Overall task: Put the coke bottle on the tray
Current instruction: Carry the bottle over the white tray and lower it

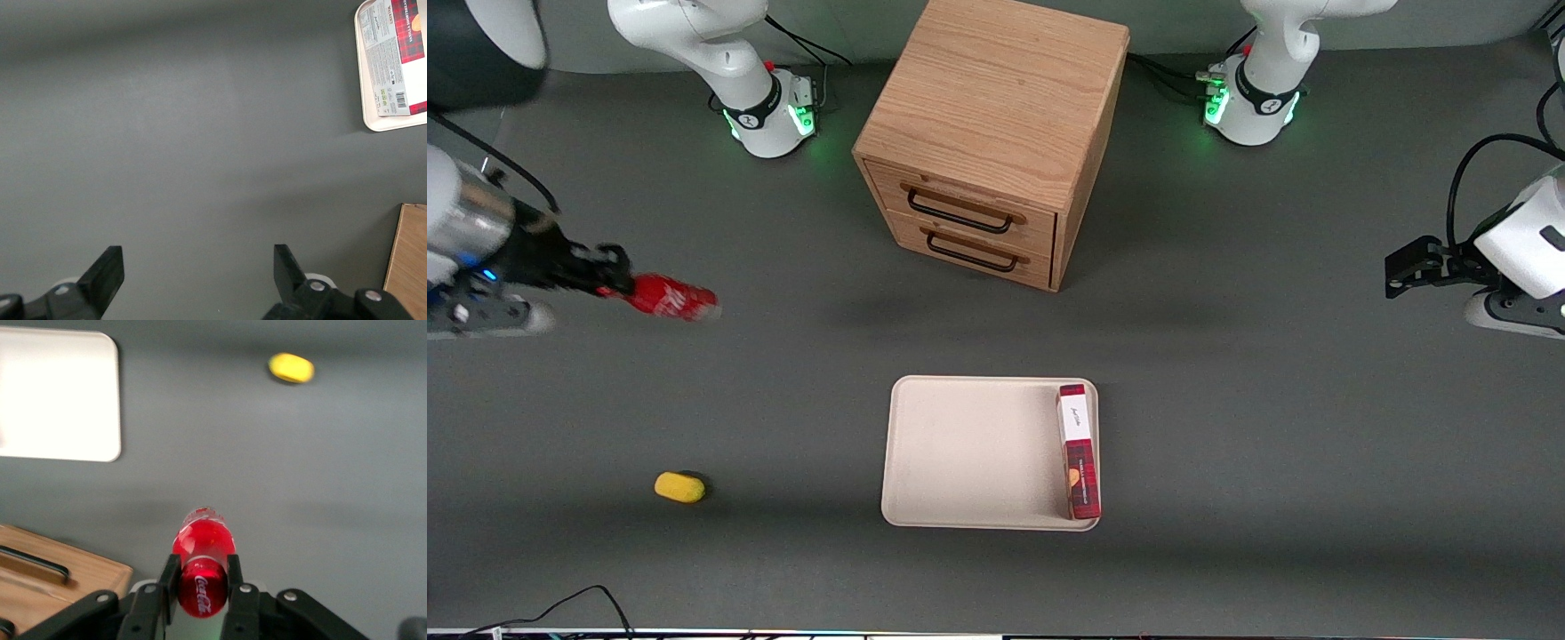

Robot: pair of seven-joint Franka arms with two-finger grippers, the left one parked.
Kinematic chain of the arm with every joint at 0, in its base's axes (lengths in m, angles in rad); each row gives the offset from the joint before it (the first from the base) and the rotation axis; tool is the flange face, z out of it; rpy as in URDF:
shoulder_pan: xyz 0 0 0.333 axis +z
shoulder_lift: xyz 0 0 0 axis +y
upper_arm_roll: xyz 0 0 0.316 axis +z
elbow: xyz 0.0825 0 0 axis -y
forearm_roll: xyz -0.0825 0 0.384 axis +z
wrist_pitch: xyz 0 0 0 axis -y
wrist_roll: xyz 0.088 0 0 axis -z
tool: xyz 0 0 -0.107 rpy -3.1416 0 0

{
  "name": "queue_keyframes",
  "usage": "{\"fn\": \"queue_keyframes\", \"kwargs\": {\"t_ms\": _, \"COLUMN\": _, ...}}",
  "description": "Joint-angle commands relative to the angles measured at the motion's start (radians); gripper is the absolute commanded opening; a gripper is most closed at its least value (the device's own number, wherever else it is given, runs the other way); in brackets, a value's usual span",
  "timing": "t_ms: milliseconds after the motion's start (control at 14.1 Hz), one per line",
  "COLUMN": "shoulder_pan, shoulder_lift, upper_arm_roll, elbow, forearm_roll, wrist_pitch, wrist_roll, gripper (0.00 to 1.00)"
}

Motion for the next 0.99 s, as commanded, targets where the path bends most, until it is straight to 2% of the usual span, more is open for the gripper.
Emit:
{"fn": "queue_keyframes", "kwargs": {"t_ms": 0, "shoulder_pan": 0.1, "shoulder_lift": 0.194, "upper_arm_roll": -0.005, "elbow": 0.194, "forearm_roll": 0.033, "wrist_pitch": 0.08, "wrist_roll": 0.048, "gripper": 0.0}}
{"fn": "queue_keyframes", "kwargs": {"t_ms": 142, "shoulder_pan": 0.157, "shoulder_lift": 0.256, "upper_arm_roll": -0.005, "elbow": 0.194, "forearm_roll": 0.03, "wrist_pitch": 0.199, "wrist_roll": 0.058, "gripper": 0.0}}
{"fn": "queue_keyframes", "kwargs": {"t_ms": 425, "shoulder_pan": 0.18, "shoulder_lift": 0.359, "upper_arm_roll": -0.005, "elbow": 0.194, "forearm_roll": 0.031, "wrist_pitch": 0.408, "wrist_roll": 0.059, "gripper": 0.0}}
{"fn": "queue_keyframes", "kwargs": {"t_ms": 921, "shoulder_pan": 0.2, "shoulder_lift": 0.475, "upper_arm_roll": -0.004, "elbow": 0.193, "forearm_roll": 0.033, "wrist_pitch": 0.558, "wrist_roll": 0.022, "gripper": 0.0}}
